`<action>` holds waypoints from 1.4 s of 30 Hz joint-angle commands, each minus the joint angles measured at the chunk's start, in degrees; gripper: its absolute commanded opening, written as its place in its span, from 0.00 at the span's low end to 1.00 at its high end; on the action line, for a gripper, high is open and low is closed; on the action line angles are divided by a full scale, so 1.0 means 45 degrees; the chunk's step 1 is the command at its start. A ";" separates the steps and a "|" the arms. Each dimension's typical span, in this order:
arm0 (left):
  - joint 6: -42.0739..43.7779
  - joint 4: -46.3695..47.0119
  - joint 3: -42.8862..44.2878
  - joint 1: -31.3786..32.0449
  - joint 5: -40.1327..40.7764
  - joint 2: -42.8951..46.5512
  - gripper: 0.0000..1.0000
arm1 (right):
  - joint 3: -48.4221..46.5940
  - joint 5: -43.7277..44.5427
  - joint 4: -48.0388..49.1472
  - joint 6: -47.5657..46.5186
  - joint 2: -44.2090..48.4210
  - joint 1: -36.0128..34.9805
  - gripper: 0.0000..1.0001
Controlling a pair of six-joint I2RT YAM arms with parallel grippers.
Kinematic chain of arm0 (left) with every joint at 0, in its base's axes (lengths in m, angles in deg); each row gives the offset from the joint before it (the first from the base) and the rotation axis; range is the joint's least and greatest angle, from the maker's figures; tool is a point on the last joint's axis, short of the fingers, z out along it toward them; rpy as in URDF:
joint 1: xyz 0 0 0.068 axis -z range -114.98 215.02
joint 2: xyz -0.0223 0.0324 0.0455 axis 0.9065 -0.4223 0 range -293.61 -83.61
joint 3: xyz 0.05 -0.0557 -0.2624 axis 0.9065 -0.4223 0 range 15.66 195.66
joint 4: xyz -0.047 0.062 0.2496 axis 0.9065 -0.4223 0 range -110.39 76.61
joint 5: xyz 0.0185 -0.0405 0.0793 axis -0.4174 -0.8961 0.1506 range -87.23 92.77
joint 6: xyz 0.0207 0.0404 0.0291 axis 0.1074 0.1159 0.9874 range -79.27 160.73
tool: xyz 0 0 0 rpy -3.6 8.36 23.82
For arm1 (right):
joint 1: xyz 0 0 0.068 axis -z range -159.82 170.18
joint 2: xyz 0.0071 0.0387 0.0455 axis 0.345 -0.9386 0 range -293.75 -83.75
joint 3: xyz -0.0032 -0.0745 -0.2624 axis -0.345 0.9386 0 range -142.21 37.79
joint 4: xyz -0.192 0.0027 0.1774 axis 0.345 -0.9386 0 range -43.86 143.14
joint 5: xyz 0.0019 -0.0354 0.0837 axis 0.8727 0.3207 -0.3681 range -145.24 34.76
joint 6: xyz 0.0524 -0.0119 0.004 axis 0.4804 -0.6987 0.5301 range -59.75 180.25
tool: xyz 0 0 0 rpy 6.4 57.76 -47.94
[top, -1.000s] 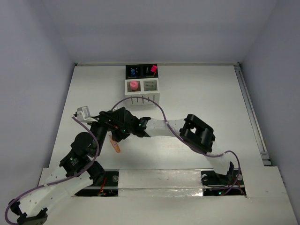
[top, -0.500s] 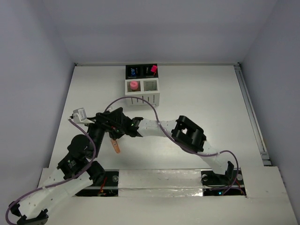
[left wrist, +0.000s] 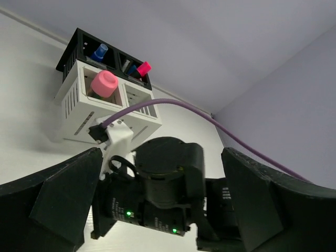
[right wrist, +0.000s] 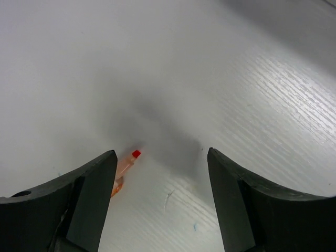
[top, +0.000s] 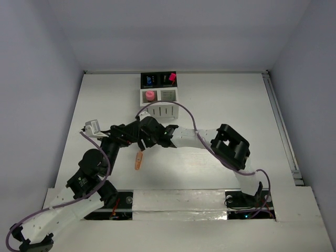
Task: Sort the stationery into containers
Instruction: Pick up the pen from the center of the board.
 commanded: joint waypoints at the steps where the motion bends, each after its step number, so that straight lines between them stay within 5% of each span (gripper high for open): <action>1: -0.0008 0.0677 -0.0072 -0.0049 -0.0058 -0.0249 0.96 | 0.0654 -0.0548 0.0482 0.0243 0.1259 -0.0240 0.77; 7: 0.0050 0.0715 -0.0130 -0.0049 -0.0038 -0.0249 0.96 | 0.2119 -0.1153 0.0095 0.1201 0.2140 -0.1387 0.80; 16: -0.0145 0.0677 -0.0189 -0.0049 -0.0253 -0.0249 0.95 | 0.2004 -0.1019 0.0423 0.2453 0.0637 -0.2505 0.88; 22: -0.0204 0.0462 -0.0149 -0.0049 -0.0331 -0.0093 0.95 | 0.1203 0.1090 -0.0432 0.2551 -0.0125 -0.2623 0.76; 27: -0.0165 0.0520 -0.0267 -0.0049 -0.0331 0.0044 0.95 | 0.1046 0.2965 -0.1411 0.2200 -0.0321 -0.2623 0.54; 42: -0.0204 0.0696 -0.0403 -0.0049 -0.0292 -0.0132 0.95 | 0.2824 0.2851 -0.1216 0.2277 0.0949 -0.2623 0.61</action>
